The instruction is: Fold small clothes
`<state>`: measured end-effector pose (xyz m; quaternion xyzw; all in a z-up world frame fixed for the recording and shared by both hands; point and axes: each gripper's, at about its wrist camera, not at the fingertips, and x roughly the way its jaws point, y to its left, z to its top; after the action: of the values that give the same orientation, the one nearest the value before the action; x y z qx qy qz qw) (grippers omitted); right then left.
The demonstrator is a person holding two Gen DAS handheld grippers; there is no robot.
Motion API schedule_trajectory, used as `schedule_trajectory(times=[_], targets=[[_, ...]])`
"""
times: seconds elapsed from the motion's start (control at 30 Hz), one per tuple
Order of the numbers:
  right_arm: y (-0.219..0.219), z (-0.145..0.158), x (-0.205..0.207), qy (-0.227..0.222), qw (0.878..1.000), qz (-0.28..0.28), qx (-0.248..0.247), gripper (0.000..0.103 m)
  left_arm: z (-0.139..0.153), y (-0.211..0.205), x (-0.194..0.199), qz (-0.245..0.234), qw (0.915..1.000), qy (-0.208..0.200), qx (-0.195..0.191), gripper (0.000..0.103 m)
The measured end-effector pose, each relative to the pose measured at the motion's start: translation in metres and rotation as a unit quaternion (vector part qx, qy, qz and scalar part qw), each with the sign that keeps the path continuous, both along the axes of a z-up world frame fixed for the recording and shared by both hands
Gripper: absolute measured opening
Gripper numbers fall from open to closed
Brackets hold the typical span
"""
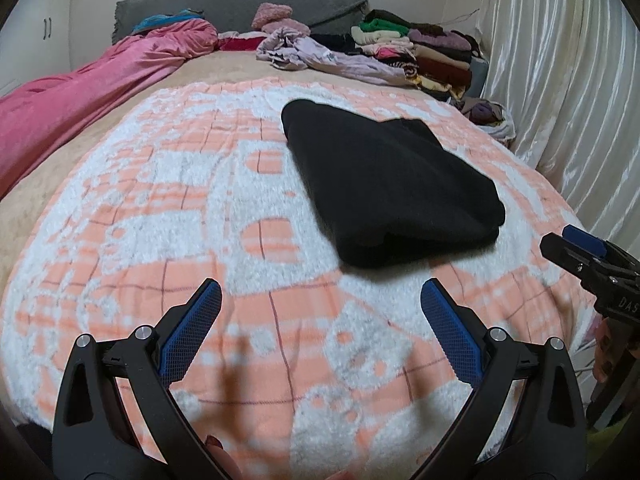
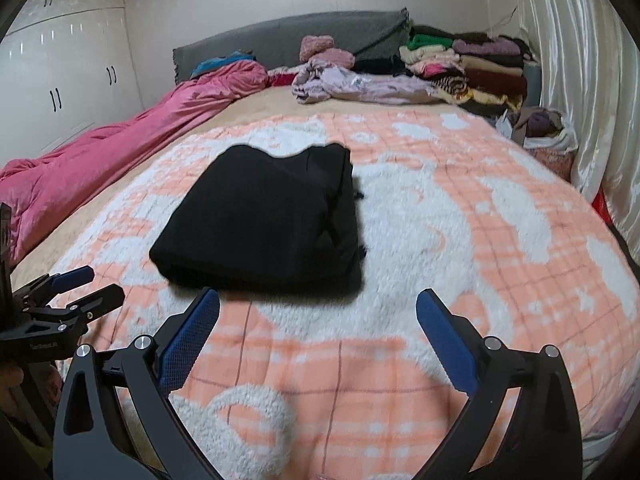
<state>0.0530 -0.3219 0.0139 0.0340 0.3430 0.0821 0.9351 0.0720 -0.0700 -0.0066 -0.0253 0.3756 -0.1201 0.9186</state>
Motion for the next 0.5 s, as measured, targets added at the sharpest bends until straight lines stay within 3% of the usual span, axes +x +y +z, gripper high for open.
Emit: schedule_trajectory(times=[0.5], targets=[[0.0081, -0.0087, -0.0049, 0.017, 1.0, 0.008, 0.0, 0.098, -0.0019, 0.0019, -0.0026, 0.013, 0.9998, 0.011, -0.003, 0.093]])
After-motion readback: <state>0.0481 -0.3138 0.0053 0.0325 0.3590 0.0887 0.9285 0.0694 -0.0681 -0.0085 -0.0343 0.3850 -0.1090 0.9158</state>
